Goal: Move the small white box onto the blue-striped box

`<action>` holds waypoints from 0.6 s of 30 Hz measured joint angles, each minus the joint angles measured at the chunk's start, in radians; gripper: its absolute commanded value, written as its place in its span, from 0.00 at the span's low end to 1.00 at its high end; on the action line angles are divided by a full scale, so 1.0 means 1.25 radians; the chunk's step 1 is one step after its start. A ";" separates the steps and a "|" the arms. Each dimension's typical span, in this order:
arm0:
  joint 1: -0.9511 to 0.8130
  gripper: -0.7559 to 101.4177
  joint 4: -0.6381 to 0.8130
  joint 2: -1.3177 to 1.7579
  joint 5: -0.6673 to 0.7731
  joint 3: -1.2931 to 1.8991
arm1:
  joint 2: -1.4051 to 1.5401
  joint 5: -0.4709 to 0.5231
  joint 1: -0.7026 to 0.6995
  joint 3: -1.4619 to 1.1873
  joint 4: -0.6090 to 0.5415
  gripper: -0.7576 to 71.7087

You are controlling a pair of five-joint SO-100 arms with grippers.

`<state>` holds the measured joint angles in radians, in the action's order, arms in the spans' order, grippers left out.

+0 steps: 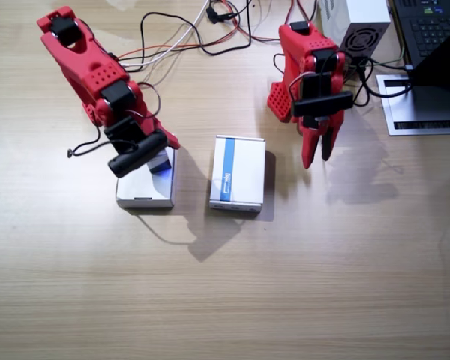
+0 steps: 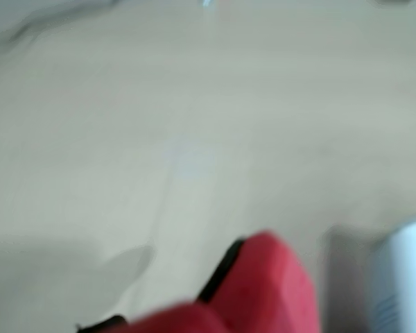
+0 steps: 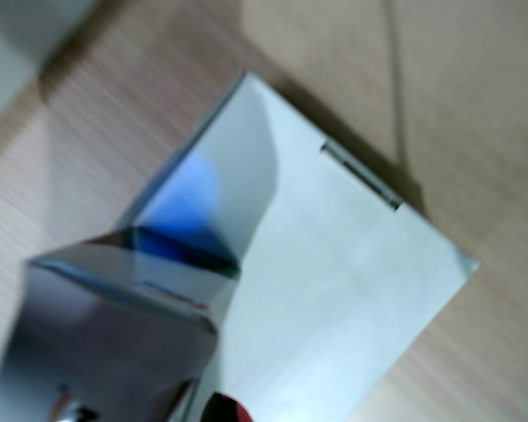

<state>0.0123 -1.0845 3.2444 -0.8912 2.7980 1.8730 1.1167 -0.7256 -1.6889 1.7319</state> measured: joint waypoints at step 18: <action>-0.767 0.43 -0.279 -1.138 0.461 -1.111 | 0.631 0.275 0.625 -0.538 -0.254 0.63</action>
<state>-0.9465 -1.4327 1.8224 -0.3145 1.4097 2.6615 1.4603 0.0552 -2.3608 1.4143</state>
